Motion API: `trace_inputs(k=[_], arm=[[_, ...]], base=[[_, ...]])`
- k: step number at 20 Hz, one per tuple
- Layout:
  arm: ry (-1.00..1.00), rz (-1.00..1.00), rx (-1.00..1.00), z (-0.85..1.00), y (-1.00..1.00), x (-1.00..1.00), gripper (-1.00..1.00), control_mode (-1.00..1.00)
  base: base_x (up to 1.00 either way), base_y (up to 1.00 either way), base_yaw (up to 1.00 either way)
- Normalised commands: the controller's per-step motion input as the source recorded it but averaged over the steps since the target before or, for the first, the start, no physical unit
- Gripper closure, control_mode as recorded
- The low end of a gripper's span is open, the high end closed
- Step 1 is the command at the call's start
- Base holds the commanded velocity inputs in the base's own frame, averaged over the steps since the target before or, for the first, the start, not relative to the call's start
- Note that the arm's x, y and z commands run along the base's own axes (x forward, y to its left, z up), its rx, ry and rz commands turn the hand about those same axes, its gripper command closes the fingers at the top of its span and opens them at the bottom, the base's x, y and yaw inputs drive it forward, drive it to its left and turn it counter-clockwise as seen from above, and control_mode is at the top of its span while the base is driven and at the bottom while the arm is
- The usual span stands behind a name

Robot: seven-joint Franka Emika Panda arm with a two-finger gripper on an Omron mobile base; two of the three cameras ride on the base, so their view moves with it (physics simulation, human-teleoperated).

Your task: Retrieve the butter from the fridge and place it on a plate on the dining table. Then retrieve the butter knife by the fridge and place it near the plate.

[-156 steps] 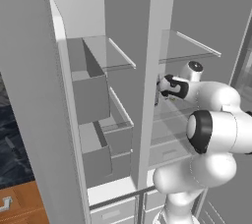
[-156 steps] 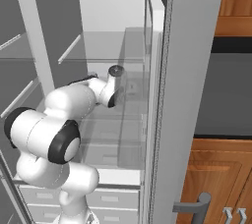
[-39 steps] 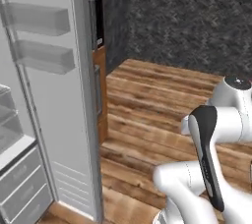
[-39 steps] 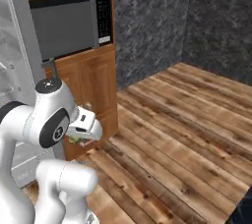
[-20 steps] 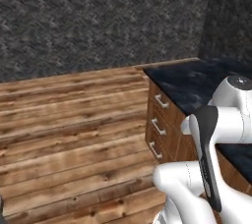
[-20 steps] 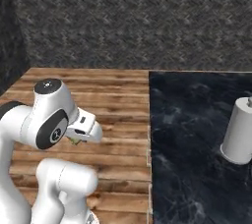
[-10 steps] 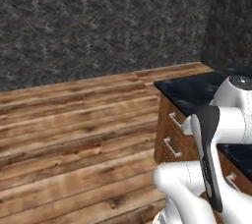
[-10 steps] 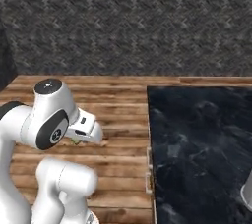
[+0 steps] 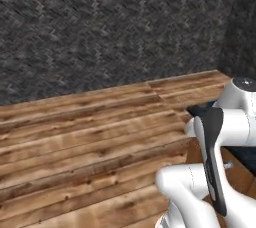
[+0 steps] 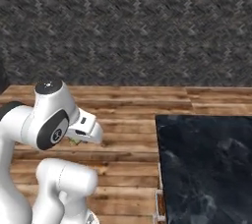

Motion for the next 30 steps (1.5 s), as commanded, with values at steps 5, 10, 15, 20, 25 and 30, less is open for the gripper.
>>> trace_inputs(k=[5, 10, 15, 20, 25, 30], arm=[[0.00, 0.00, 0.00, 0.00, 0.00, 0.00, 1.00, 1.00], [0.00, 0.00, 0.00, 0.00, 0.00, 0.00, 1.00, 1.00], [0.00, 0.00, 0.00, 0.00, 0.00, 0.00, 1.00, 1.00], [0.00, 0.00, 0.00, 0.00, 0.00, 0.00, 1.00, 1.00], [0.00, 0.00, 0.00, 0.00, 0.00, 0.00, 1.00, 1.00], [0.00, 0.00, 0.00, 0.00, 0.00, 0.00, 1.00, 1.00]], base=[[1.00, 0.94, -0.10], [1.00, 0.84, -0.13], [1.00, 0.54, -0.27], [1.00, 0.24, -0.39], [0.99, 0.15, -0.52], [0.76, 0.53, -0.70]])
